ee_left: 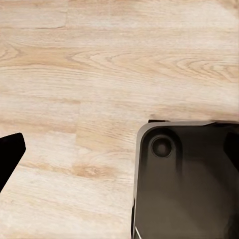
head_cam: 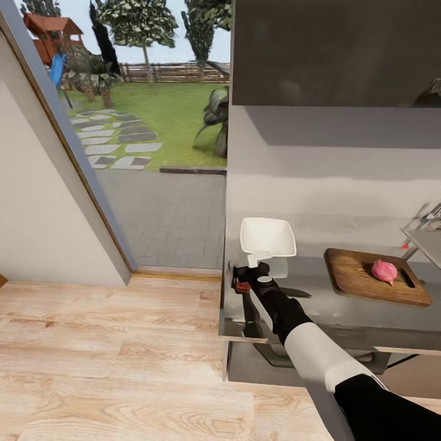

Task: In the kitchen, take the Vidalia onion out of the sink, dice it on the chopping board with the paring knife, put the diced onion into the bowl on the countertop, then place both the paring knife and the chopping board into the sink.

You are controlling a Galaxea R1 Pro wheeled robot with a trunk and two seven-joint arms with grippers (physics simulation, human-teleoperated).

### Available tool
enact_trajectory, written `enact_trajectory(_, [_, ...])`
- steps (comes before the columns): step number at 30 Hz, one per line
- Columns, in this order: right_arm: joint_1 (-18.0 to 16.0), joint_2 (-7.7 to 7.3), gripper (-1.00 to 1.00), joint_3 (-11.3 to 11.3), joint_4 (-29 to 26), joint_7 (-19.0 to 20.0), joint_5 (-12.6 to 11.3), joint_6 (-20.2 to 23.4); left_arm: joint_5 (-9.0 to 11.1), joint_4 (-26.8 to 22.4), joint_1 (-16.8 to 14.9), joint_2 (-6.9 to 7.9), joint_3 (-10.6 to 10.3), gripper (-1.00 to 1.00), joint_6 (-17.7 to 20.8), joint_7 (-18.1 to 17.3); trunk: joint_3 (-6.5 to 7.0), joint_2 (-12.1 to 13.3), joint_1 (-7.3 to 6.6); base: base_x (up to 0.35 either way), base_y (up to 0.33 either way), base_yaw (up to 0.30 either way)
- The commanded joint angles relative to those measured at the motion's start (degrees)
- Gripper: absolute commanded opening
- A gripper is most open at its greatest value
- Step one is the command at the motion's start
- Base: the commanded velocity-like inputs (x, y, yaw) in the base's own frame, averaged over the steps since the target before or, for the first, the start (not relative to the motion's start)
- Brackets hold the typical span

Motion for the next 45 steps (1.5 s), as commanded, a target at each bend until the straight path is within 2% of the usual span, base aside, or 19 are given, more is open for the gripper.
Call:
enact_trajectory(1, [-0.05, 0.00, 1.00, 0.20, -0.06, -0.37, -0.11, 0.35, 0.56, -0.11, 0.00, 0.09, -0.48, 1.00, -0.12, 0.36, -0.09, -0.11, 0.04, 0.000, 0.000, 0.000])
enact_trajectory(9, [-0.04, 0.00, 1.00, 0.09, -0.06, -0.40, -0.11, 0.67, 0.56, -0.15, 0.00, 0.09, -0.48, 1.00, -0.12, 0.37, -0.09, -0.11, 0.04, 0.000, 0.000, 0.000])
enact_trajectory(16, [-0.04, 0.00, 1.00, -1.65, -0.14, -0.40, -0.19, 3.69, 0.56, -0.18, 0.00, 0.09, -0.48, 1.00, -0.12, 0.37, -0.09, -0.11, 0.04, 0.000, 0.000, 0.000])
enact_trajectory(29, [-0.05, 0.00, 1.00, -2.77, -0.15, -0.42, -0.20, 4.21, 0.56, -0.11, 0.00, 0.08, -0.48, 1.00, -0.12, 0.36, -0.09, -0.11, 0.04, -0.001, 0.000, 0.000])
enact_trajectory(45, [-0.05, 0.00, 1.00, -2.61, -0.08, -0.32, -0.29, 4.20, 0.56, -0.10, 0.00, 0.09, -0.48, 1.00, -0.12, 0.36, -0.09, -0.11, 0.04, -0.214, 0.000, 0.000])
